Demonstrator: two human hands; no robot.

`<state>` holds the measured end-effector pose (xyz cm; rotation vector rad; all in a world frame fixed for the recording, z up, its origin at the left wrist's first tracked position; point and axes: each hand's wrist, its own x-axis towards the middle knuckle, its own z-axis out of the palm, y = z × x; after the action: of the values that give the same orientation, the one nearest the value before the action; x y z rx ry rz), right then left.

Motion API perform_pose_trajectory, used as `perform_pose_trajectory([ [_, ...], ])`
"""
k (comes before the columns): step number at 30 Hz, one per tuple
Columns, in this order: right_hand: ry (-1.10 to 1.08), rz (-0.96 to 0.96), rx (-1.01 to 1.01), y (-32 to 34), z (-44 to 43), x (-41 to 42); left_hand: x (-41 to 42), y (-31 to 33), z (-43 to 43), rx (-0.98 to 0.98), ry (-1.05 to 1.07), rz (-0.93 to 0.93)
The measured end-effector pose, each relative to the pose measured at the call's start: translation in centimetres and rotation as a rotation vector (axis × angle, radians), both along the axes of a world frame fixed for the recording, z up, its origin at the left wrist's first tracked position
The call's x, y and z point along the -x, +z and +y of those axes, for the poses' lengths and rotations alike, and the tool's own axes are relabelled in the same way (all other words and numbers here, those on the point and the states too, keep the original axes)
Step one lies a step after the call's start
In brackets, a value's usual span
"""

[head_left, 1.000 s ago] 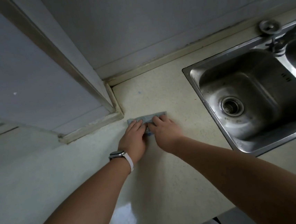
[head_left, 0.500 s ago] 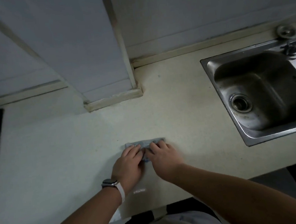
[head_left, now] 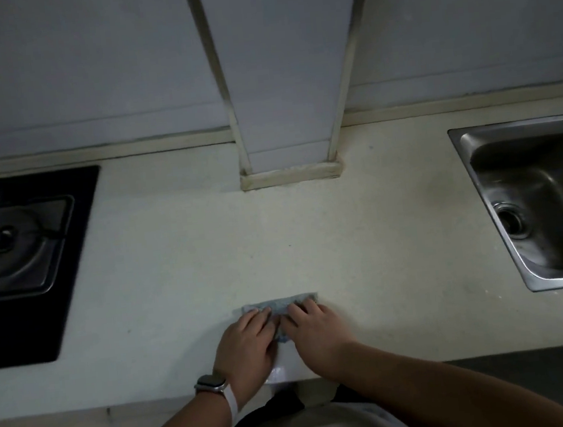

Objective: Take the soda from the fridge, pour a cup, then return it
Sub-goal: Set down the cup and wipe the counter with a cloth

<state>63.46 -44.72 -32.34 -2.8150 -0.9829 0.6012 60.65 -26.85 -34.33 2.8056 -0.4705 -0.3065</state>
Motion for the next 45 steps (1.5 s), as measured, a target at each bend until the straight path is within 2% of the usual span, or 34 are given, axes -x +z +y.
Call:
perform_pose_trajectory([
  [13, -0.006, 0.032, 0.013, 0.0, 5.2, -3.1, -2.7, 0.4, 5.8, 0.089, -0.001, -0.089],
  [20, -0.091, 0.051, -0.005, 1.5, 7.6, -7.3, -6.9, 1.9, 7.8, 0.173, 0.125, -0.039],
  [30, -0.179, -0.058, -0.100, 5.9, 14.1, -19.9, -19.8, 5.5, 13.6, 0.284, 0.176, -0.220],
  [39, -0.265, -0.046, 0.012, 5.6, 19.3, -33.1, -32.7, 3.9, 17.0, 0.299, 0.179, -0.322],
  [43, -0.312, -0.126, 0.003, 3.5, 20.2, -35.3, -35.3, 1.4, 17.5, 0.328, 0.200, -0.302],
  [45, -0.291, -0.109, 0.031, 1.9, 20.0, -35.4, -35.6, -0.4, 17.8, 0.300, 0.182, -0.217],
])
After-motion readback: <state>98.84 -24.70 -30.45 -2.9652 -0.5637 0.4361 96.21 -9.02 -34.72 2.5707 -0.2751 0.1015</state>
